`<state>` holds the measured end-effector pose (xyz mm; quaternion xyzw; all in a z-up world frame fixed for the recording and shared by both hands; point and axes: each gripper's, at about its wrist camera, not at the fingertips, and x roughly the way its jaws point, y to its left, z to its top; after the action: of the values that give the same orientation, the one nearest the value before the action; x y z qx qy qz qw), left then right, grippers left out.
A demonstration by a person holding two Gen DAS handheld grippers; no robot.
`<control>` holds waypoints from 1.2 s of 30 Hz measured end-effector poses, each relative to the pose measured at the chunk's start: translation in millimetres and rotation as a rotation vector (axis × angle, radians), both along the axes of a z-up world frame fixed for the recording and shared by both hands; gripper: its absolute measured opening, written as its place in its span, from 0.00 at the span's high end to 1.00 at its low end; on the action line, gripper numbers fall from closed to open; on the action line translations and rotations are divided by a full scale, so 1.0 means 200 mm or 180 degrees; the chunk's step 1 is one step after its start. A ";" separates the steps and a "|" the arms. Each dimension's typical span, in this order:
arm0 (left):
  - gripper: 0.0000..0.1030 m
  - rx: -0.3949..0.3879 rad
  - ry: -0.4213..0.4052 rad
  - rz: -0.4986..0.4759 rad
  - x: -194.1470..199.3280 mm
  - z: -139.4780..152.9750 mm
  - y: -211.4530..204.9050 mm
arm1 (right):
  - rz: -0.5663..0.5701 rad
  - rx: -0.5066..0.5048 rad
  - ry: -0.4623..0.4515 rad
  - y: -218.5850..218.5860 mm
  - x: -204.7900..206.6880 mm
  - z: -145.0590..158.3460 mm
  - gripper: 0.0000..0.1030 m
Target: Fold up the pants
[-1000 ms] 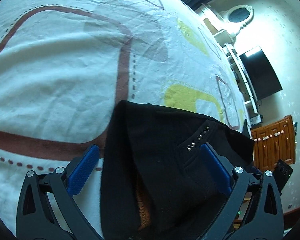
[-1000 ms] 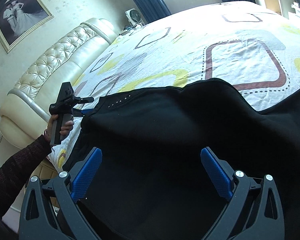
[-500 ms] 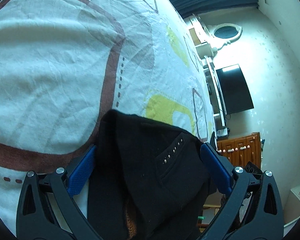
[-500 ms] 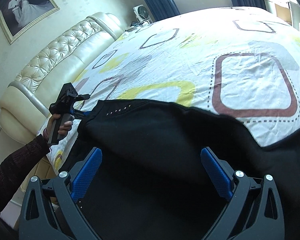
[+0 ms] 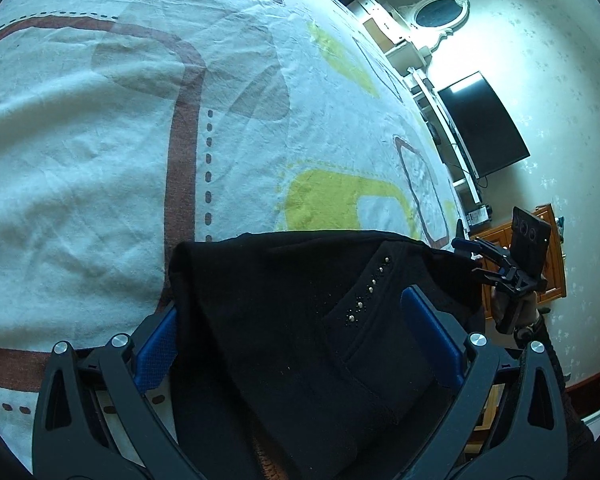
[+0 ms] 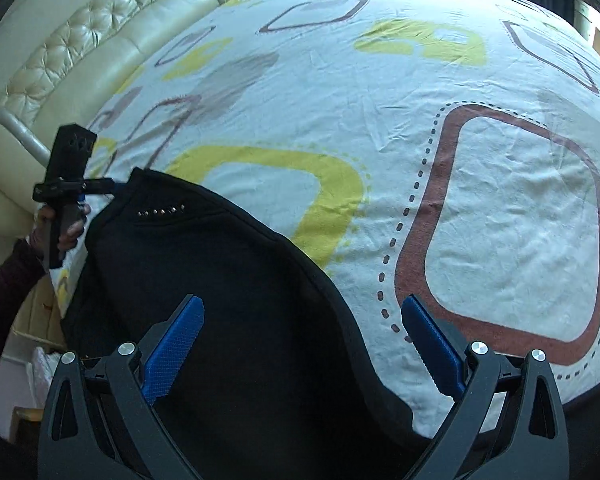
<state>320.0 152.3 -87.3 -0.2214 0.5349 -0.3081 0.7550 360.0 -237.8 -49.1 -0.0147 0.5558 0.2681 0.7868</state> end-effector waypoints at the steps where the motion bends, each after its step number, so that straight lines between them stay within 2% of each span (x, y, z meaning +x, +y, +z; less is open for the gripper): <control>1: 0.02 0.0029 0.0003 -0.0027 0.00 0.00 0.00 | 0.0075 -0.0098 0.0010 0.03 0.01 -0.02 0.04; 5: 0.03 -0.0003 -0.0097 -0.0200 -0.02 0.04 -0.03 | 0.0218 -0.0253 0.0196 0.07 0.06 -0.10 0.04; 6: 0.14 0.0057 -0.0149 -0.0252 -0.03 0.05 -0.05 | 0.0237 -0.0248 0.0245 0.07 0.08 -0.11 0.04; 7: 0.34 0.0182 -0.0177 -0.0280 -0.04 0.04 -0.06 | 0.0246 -0.0224 0.0303 0.06 0.09 -0.12 0.04; 8: 0.43 0.0360 -0.0193 -0.0278 -0.04 0.03 -0.06 | 0.0238 -0.0217 0.0348 0.05 0.09 -0.14 0.05; 9: 0.57 0.0467 -0.0208 -0.0258 -0.04 0.02 -0.05 | 0.0230 -0.0228 0.0375 0.05 0.09 -0.14 0.05; 10: 0.69 0.0484 -0.0203 -0.0231 -0.03 0.02 -0.03 | 0.0212 -0.0233 0.0395 0.04 0.10 -0.15 0.05; 12: 0.82 0.0454 -0.0154 -0.0135 -0.03 0.01 0.03 | 0.0134 -0.0186 0.0477 0.01 0.10 -0.16 0.09; 13: 0.84 0.0426 -0.0133 -0.0093 -0.02 0.01 0.05 | 0.0098 -0.0174 0.0504 0.00 0.10 -0.17 0.16; 14: 0.85 0.0398 -0.0126 -0.0068 -0.03 0.00 0.06 | 0.0078 -0.0188 0.0504 -0.01 0.10 -0.17 0.60; 15: 0.86 0.0407 -0.0140 -0.0054 -0.03 0.00 0.06 | 0.0037 -0.0139 0.0550 -0.02 0.10 -0.17 0.87; 16: 0.88 0.0429 -0.0163 -0.0046 -0.03 0.00 0.06 | 0.0014 -0.0078 0.0556 -0.02 0.10 -0.17 0.87; 19: 0.91 0.0529 -0.0269 -0.0025 -0.05 0.02 0.03 | 0.0041 -0.0165 0.0495 0.01 0.06 -0.15 0.87; 21: 0.92 0.0535 -0.0331 0.0003 -0.07 0.05 0.03 | 0.0048 -0.0215 0.0364 0.02 0.02 -0.11 0.87; 23: 0.92 0.0427 -0.0468 0.0033 -0.09 0.11 0.05 | 0.0052 -0.0241 0.0186 0.03 -0.02 -0.04 0.88; 25: 0.92 0.0216 -0.0556 0.0056 -0.13 0.16 0.07 | 0.0070 -0.0272 -0.0069 0.05 -0.10 0.05 0.88; 30: 0.92 -0.0095 -0.0788 0.0057 -0.30 0.31 0.12 | 0.0249 -0.0445 -0.0797 0.09 -0.43 0.27 0.88; 32: 0.92 -0.0201 -0.0859 0.0043 -0.38 0.36 0.12 | 0.0322 -0.0392 -0.0980 0.09 -0.57 0.33 0.88; 36: 0.92 -0.0219 -0.0915 -0.0024 -0.55 0.40 0.12 | 0.0508 -0.0492 -0.1253 0.11 -0.89 0.31 0.88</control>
<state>210.0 176.5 -8.2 -0.1987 0.4111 -0.3577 0.8146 182.3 -215.3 13.6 -0.1710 0.4075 0.2780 0.8529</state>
